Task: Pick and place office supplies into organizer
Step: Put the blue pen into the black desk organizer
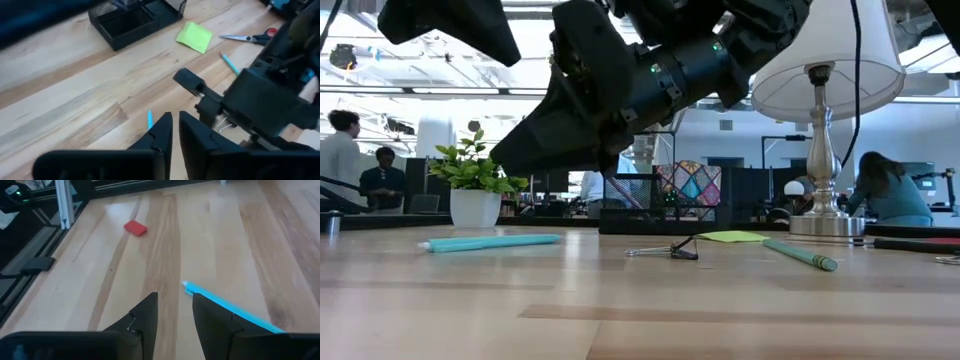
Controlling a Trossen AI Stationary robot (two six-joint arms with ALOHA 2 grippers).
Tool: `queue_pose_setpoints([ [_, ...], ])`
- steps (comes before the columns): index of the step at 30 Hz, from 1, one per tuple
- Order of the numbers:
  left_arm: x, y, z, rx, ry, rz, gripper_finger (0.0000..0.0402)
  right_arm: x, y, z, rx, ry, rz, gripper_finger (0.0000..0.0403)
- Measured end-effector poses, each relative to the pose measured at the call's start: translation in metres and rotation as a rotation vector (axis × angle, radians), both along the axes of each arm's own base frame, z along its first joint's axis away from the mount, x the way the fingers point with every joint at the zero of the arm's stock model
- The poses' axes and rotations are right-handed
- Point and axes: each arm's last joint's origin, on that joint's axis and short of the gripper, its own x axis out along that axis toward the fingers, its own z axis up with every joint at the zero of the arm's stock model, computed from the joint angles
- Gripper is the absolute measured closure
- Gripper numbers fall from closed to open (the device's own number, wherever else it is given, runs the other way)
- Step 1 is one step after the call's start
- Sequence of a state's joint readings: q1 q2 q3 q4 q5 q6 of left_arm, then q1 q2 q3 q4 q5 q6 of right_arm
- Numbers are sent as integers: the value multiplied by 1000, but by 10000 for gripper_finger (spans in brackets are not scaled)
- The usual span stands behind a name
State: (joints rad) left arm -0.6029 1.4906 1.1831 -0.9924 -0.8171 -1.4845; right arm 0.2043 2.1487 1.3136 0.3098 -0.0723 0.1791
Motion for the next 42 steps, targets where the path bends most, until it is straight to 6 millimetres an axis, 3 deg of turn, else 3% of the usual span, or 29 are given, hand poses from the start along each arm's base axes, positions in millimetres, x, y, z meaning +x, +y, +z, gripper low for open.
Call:
queue_pose_setpoints([
  [10, 2, -5, 1, -27, -12, -39, 345, 0, 1, 0, 67, 22, -40, 287],
  [26, -4, -18, 1, -50, -31, -84, 345, -3, 11, 0, 103, 33, -40, 287],
  [42, -4, -19, 1, -67, -24, -88, 345, -1, 11, 2, 127, 13, -49, 287],
])
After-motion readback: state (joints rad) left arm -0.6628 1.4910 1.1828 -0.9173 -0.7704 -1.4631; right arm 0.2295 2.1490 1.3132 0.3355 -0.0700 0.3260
